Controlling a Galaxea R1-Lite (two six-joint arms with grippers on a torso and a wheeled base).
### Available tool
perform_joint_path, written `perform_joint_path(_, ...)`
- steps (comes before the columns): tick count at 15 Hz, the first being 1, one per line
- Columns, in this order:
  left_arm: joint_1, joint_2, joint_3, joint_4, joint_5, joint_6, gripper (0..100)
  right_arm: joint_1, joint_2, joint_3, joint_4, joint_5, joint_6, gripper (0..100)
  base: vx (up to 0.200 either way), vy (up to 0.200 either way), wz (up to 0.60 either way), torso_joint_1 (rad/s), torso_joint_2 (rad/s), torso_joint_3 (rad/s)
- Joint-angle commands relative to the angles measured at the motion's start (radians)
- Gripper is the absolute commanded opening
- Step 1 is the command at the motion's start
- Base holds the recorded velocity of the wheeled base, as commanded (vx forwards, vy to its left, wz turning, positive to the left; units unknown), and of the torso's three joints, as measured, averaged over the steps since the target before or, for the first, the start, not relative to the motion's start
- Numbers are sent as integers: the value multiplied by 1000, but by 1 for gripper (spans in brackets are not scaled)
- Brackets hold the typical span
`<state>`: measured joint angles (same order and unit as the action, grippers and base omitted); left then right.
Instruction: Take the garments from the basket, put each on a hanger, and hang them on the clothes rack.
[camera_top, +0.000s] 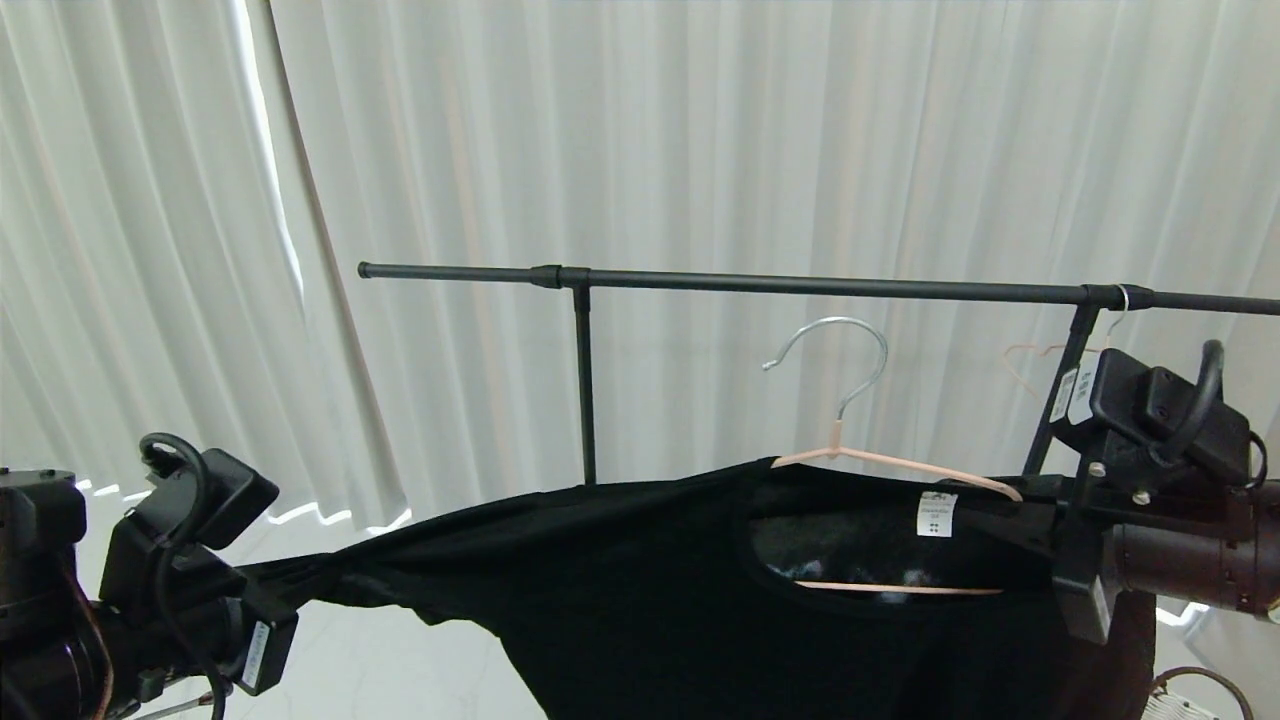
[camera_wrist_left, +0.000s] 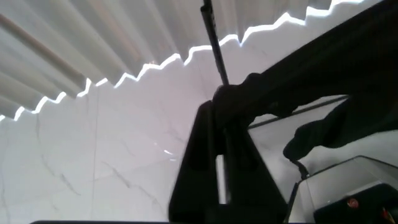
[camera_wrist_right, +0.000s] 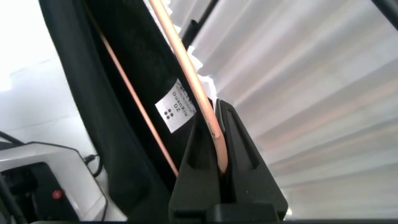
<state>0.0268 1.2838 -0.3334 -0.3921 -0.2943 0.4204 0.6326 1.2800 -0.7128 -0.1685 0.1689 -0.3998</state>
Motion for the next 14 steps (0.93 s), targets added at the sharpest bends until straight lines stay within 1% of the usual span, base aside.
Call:
perform_joint_path(1,-5,-49,-6,-1,-2,-3,100,-2,1,3,1,-5,-1,0,0,0,0,0,0,0)
perform_joint_path(2,-5,-66,-1,-1,-6,-12,100,-8,1,3,1,-5,-1,0,0,0,0,0,0,0)
perform_joint_path(4,-13,-104,1,-1,-36,-84,100,-22,1,6,3,-6,-1,0,0,0,0,0,0,0)
perform_joint_path(6,-48,-135,-7,-1,-42,-157,100,-47,1,4,27,-6,-1,0,0,0,0,0,0,0)
perform_joint_path(7,-59,-144,-10,-1,-42,-177,100,-54,1,4,35,-6,-1,0,0,0,0,0,0,0)
perform_joint_path(8,-79,-161,-18,-1,-39,-226,100,-71,-4,4,55,-6,-1,0,0,0,0,0,0,0)
perform_joint_path(9,-87,-166,-29,-1,-39,-258,100,-80,-5,4,64,-6,-1,0,0,0,0,0,0,0)
perform_joint_path(10,-104,-170,-61,-1,-37,-321,100,-94,-8,3,80,-11,-2,0,0,0,0,0,0,0)
perform_joint_path(11,-116,-172,-95,-1,-36,-367,100,-105,-13,3,96,-20,-1,0,0,0,0,0,0,0)
perform_joint_path(12,-128,-169,-128,1,-25,-400,100,-113,-19,1,127,-40,-1,0,0,0,0,0,0,0)
perform_joint_path(14,-159,-155,-167,1,26,-436,100,-140,-41,-1,204,-80,-1,0,0,0,0,0,0,0)
